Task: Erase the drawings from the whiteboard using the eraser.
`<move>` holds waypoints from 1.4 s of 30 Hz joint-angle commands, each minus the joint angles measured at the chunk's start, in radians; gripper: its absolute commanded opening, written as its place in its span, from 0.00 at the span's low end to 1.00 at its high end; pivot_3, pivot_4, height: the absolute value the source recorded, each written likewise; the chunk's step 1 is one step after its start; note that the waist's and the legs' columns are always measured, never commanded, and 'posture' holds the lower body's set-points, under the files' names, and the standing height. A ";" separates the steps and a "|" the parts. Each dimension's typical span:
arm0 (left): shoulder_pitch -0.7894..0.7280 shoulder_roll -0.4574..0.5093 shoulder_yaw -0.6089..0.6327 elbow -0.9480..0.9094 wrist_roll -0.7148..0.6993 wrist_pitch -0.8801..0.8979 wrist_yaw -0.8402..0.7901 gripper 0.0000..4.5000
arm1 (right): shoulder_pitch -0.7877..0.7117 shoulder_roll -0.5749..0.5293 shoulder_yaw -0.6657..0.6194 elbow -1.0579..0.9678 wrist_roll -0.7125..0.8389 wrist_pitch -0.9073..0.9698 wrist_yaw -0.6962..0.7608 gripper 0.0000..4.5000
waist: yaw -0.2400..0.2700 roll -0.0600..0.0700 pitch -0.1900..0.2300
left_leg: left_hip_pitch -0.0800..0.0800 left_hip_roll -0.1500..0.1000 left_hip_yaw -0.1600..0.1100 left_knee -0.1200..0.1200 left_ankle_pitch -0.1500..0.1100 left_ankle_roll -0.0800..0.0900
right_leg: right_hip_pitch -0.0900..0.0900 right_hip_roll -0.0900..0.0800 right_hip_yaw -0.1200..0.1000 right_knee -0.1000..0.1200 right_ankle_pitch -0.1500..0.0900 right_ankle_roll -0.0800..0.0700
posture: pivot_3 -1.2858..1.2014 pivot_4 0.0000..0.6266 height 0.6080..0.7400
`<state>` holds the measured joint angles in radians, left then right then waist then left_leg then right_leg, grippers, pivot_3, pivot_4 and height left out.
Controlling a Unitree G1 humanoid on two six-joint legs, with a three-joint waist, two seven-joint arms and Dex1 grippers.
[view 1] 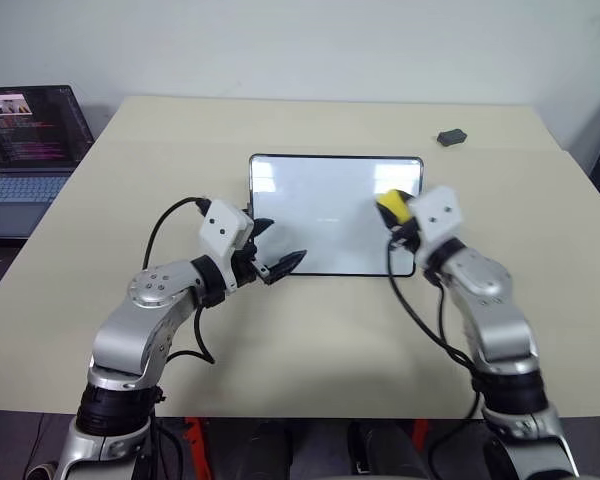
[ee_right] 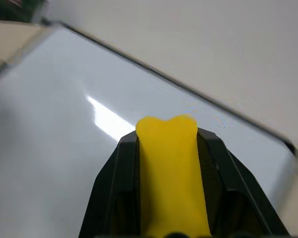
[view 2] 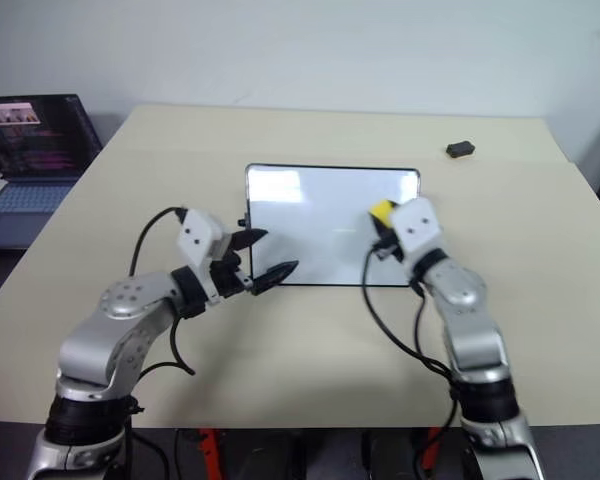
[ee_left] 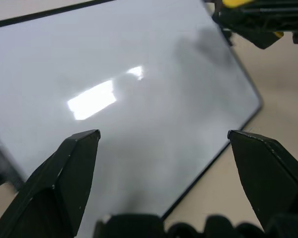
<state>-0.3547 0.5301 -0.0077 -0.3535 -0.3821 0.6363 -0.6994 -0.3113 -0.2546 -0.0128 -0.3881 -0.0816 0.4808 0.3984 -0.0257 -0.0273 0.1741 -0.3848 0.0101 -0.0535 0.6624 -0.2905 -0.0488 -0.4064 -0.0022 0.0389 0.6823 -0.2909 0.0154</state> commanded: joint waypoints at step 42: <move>-0.213 -0.024 -0.348 0.120 0.058 -0.130 -0.422 1.00 | 0.158 0.039 -0.253 -0.018 0.185 0.381 -0.242 0.54 | -0.006 0.001 0.000 | 0.003 0.000 0.002 0.001 0.000 0.001 | 0.001 0.003 0.003 0.002 0.000 0.000 | 0.52 0.24 1.00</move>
<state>-0.5684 0.5103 -0.3674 -0.1957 -0.3121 0.5138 -1.1231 -0.1428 -0.2029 -0.2536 -0.3880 0.0982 0.8800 0.1664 -0.0320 -0.0263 0.1737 -0.3822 0.0102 -0.0511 0.6634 -0.2901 -0.0480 -0.4050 0.0013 0.0423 0.6844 -0.2912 0.0155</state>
